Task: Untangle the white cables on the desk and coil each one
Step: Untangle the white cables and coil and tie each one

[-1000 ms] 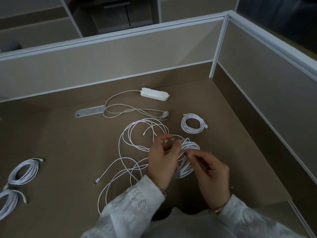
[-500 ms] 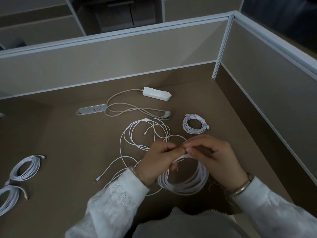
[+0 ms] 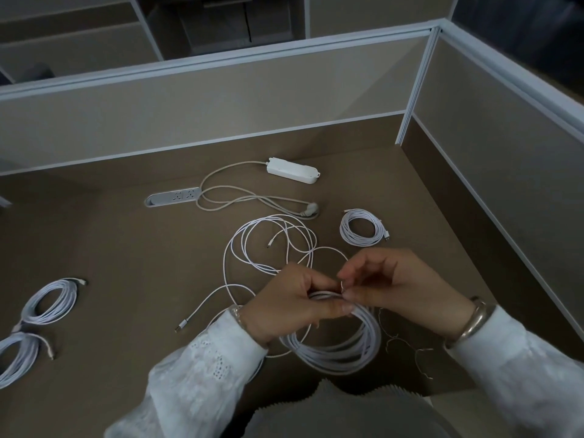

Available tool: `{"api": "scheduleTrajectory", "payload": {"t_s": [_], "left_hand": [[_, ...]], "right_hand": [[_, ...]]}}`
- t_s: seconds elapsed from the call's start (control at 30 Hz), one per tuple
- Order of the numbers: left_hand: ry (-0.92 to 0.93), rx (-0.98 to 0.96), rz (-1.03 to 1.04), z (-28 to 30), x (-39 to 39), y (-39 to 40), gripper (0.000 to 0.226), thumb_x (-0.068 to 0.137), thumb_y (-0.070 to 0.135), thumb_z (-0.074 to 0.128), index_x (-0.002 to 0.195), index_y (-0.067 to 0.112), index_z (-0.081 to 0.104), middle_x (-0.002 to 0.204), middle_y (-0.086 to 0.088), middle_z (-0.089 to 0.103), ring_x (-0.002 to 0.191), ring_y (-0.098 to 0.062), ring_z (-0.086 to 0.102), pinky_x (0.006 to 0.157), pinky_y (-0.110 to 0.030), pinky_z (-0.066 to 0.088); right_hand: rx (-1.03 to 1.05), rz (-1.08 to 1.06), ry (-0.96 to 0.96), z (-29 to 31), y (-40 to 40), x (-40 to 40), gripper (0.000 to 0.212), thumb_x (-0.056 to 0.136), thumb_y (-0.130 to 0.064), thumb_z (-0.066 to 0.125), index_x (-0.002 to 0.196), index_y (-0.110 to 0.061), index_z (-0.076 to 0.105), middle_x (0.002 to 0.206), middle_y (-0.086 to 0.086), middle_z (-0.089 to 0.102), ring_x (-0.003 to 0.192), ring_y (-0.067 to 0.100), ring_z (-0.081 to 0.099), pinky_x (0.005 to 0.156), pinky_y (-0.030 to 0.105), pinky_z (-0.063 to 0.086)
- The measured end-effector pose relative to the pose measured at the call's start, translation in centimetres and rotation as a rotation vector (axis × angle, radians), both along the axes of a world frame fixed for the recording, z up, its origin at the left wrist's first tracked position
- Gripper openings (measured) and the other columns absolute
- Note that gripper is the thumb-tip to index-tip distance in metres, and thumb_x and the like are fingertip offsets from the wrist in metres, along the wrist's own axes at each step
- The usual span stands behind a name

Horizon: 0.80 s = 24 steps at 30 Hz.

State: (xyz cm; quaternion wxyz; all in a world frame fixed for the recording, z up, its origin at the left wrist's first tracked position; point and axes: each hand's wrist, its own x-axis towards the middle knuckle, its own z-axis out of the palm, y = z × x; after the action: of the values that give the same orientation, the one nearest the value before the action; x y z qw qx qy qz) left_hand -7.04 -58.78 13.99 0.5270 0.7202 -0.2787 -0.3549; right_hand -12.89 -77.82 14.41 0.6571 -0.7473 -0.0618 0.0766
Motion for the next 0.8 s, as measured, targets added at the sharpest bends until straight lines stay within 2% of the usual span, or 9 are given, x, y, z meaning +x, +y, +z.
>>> {"api": "scheduleTrajectory", "payload": {"t_s": [0.07,0.13,0.17,0.33,0.47,0.57,0.63,0.7,0.8], "left_hand": [[0.02,0.011,0.013,-0.1,0.0,0.0,0.015,0.082,0.006,0.074,0.096,0.004,0.07,0.066,-0.004,0.069,0.047,-0.004,0.051,0.048,-0.018,0.042],[0.068,0.028,0.044,-0.2,0.0,0.1,0.034,0.078,0.009,0.078,0.106,0.009,0.059,0.078,-0.024,0.07,0.048,-0.011,0.051,0.047,-0.022,0.043],[0.095,0.03,0.058,-0.2,0.1,0.2,0.039,0.078,0.009,0.078,0.108,0.013,0.054,0.08,-0.026,0.07,0.048,-0.012,0.051,0.047,-0.022,0.043],[0.161,0.038,0.032,0.3,0.6,0.5,0.046,0.08,0.001,0.074,0.116,0.009,0.046,0.055,0.003,0.065,0.041,-0.009,0.047,0.043,-0.019,0.038],[0.497,-0.128,-0.058,0.9,1.4,1.0,0.033,0.084,0.002,0.064,0.111,0.009,0.048,0.061,-0.003,0.068,0.034,-0.003,0.03,0.044,-0.02,0.024],[0.668,-0.16,-0.228,0.9,2.1,1.4,0.025,0.079,0.014,0.072,0.099,0.01,0.056,0.058,0.0,0.067,0.036,-0.004,0.02,0.049,-0.021,0.021],[0.708,-0.18,-0.352,1.0,2.3,1.2,0.013,0.078,0.024,0.072,0.085,0.015,0.066,0.061,0.001,0.068,0.034,-0.002,0.023,0.048,-0.015,0.027],[0.737,-0.148,-0.392,1.2,2.6,0.8,0.014,0.076,0.027,0.076,0.078,0.016,0.069,0.065,-0.001,0.069,0.032,0.002,0.03,0.047,-0.013,0.033],[0.726,-0.114,-0.384,1.3,2.8,0.4,0.015,0.074,0.027,0.078,0.077,0.015,0.069,0.064,-0.008,0.065,0.032,0.002,0.033,0.047,-0.015,0.035]], "right_hand": [[-0.098,-0.006,0.009,0.2,0.0,0.2,0.019,0.074,-0.002,0.076,0.09,-0.009,0.069,0.082,0.005,0.071,0.072,0.01,0.065,0.07,0.021,0.052],[-0.233,-0.022,-0.003,0.5,-0.1,0.2,0.015,0.076,-0.009,0.076,0.088,-0.016,0.072,0.082,0.0,0.072,0.072,0.007,0.065,0.071,0.023,0.053],[-0.29,-0.013,-0.004,0.7,-0.2,0.3,0.012,0.078,-0.012,0.075,0.087,-0.019,0.072,0.082,-0.003,0.072,0.072,0.006,0.066,0.072,0.024,0.053],[-0.238,0.122,0.039,1.1,-0.3,0.5,0.006,0.082,-0.014,0.071,0.088,-0.016,0.073,0.086,0.001,0.071,0.079,0.011,0.067,0.077,0.024,0.053],[-0.292,0.072,-0.284,1.5,0.3,0.2,0.016,0.08,-0.026,0.068,0.086,-0.013,0.075,0.098,-0.007,0.063,0.091,0.013,0.063,0.078,0.021,0.051],[-0.435,0.112,-0.523,2.7,1.2,0.4,0.015,0.085,-0.024,0.064,0.087,-0.014,0.075,0.104,-0.007,0.063,0.096,0.009,0.061,0.082,0.022,0.05],[-0.484,0.177,-0.565,3.5,1.4,1.0,0.017,0.087,-0.024,0.062,0.088,-0.013,0.074,0.1,-0.006,0.066,0.097,0.009,0.061,0.084,0.025,0.05],[-0.499,0.254,-0.537,4.0,1.3,1.6,0.017,0.087,-0.024,0.062,0.088,-0.01,0.073,0.092,-0.004,0.069,0.095,0.01,0.062,0.082,0.03,0.051],[-0.551,0.307,-0.499,4.8,1.1,2.2,0.015,0.086,-0.026,0.063,0.089,-0.015,0.073,0.087,-0.009,0.068,0.086,0.003,0.062,0.077,0.02,0.05]]}}
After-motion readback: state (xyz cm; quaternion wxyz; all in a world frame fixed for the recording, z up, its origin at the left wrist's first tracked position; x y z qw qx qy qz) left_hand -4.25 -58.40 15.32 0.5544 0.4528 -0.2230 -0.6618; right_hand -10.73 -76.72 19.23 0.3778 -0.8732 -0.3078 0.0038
